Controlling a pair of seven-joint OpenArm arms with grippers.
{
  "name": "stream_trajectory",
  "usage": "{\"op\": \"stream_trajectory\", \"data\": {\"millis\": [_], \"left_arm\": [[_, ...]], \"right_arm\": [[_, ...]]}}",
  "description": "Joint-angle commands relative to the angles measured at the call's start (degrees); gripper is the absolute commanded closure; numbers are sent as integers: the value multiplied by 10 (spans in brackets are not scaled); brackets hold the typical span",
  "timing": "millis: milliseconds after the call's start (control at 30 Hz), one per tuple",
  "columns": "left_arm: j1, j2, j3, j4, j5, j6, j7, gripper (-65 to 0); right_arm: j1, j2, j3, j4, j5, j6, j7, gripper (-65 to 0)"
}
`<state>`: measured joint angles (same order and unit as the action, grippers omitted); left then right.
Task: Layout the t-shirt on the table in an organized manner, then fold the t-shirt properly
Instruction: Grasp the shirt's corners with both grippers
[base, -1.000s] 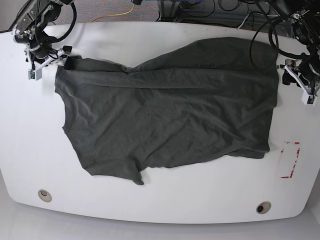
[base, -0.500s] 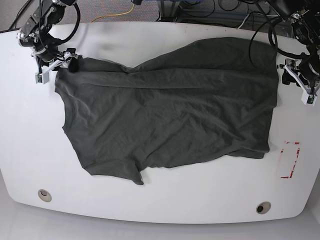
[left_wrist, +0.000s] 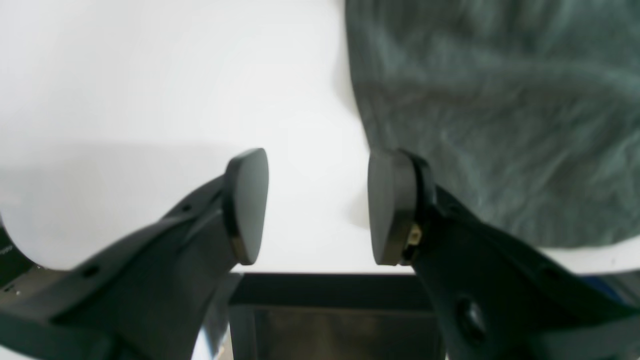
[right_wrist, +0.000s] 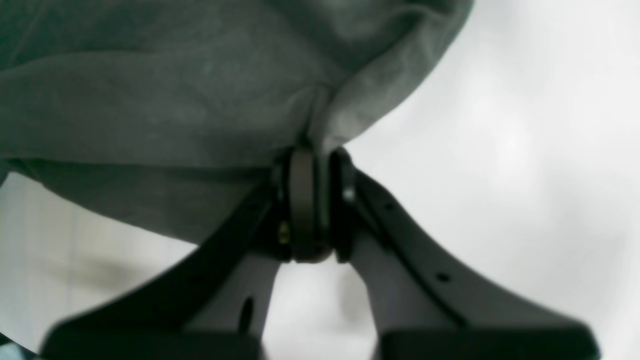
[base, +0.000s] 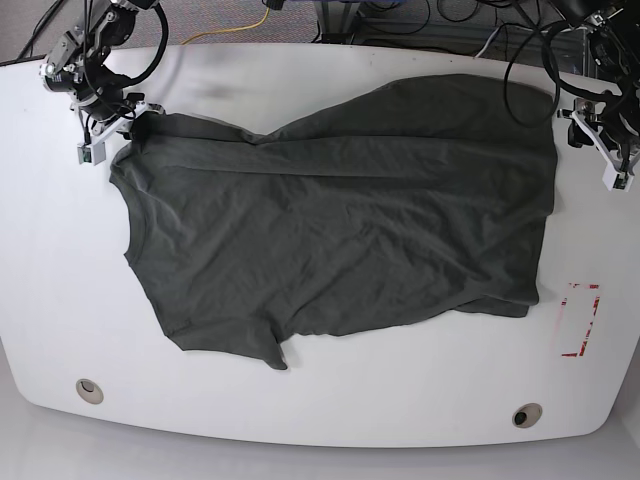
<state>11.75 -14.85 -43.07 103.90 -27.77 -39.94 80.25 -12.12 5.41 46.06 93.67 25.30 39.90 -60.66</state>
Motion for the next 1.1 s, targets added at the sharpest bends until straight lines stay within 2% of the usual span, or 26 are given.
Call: {"op": "stream_trajectory", "data": {"millis": [0, 200, 433, 767, 1067], "left_arm": [[9, -10, -2, 10, -4, -1, -2, -306], [22, -10, -3, 10, -4, -1, -2, -308], [49, -7, -1, -2, -5, -1, -2, -386], [48, 1, 1, -75, -52, -1, -2, -386], [37, 2, 37, -127, -51, -1, -2, -386]], "right_arm": [[4, 8, 1, 7, 1, 1, 2, -51], [4, 7, 0, 7, 1, 1, 2, -51], [4, 8, 0, 7, 1, 1, 2, -51], [3, 8, 0, 7, 1, 1, 2, -51], [3, 8, 0, 7, 1, 1, 2, -51]]}}
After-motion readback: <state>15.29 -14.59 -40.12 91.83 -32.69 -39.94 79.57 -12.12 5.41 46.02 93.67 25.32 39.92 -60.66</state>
